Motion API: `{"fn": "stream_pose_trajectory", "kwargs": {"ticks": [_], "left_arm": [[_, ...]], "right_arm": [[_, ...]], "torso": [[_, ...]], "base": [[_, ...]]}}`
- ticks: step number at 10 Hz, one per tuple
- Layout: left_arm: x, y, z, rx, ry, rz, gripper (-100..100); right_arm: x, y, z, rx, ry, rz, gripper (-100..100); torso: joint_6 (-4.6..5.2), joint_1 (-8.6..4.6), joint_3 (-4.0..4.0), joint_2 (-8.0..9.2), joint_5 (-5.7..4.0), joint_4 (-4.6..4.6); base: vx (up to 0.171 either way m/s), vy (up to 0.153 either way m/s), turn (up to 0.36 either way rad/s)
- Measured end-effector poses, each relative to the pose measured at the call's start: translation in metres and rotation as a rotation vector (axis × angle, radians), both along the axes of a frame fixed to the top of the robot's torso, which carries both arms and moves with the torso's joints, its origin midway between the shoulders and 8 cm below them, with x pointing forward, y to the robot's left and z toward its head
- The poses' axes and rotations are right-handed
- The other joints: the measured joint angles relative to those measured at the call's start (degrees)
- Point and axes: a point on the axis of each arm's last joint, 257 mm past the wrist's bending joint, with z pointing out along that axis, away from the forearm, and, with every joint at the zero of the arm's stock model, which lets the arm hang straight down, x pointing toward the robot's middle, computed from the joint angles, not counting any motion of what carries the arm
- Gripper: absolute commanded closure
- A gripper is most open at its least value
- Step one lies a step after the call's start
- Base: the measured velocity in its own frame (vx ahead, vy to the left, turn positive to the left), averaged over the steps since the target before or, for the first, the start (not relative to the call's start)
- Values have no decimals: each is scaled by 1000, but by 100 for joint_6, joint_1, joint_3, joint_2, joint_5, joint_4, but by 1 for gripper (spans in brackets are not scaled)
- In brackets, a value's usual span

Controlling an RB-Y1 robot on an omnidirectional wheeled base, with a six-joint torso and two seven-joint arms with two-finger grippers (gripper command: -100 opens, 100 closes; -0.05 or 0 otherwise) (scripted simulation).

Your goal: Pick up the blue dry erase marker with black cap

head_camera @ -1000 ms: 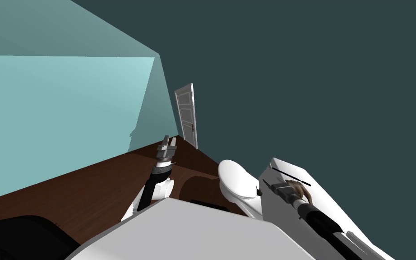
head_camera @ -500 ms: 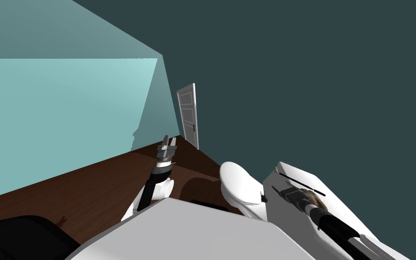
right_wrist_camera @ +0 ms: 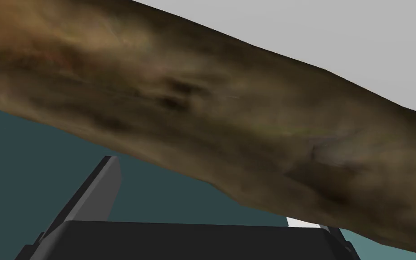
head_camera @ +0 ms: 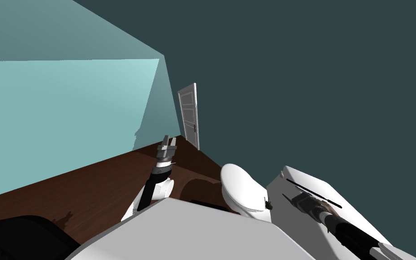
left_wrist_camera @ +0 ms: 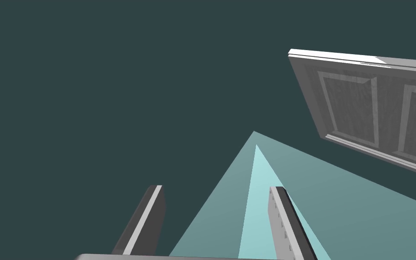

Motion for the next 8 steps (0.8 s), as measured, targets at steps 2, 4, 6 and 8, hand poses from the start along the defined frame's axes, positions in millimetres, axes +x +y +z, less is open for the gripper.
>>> {"fn": "stream_pose_trajectory", "kwargs": {"ticks": [2,4,6,8], "left_arm": [[0,0,0,0,0,0,0],[0,0,0,0,0,0,0],[0,0,0,0,0,0,0],[0,0,0,0,0,0,0]], "right_arm": [[-5,-12,-2,-37,26,5,-100],[-14,-27,-3,-87,59,13,-100],[-23,-46,-3,-152,102,24,-100],[-34,-64,-5,-219,150,37,-100]], "torso": [[0,-1,8,13,0,3],[0,3,7,12,1,3],[-1,0,1,2,-1,0],[-1,0,0,0,0,0]], "base": [[36,0,32],[61,8,49],[60,-2,31],[74,3,62]]}}
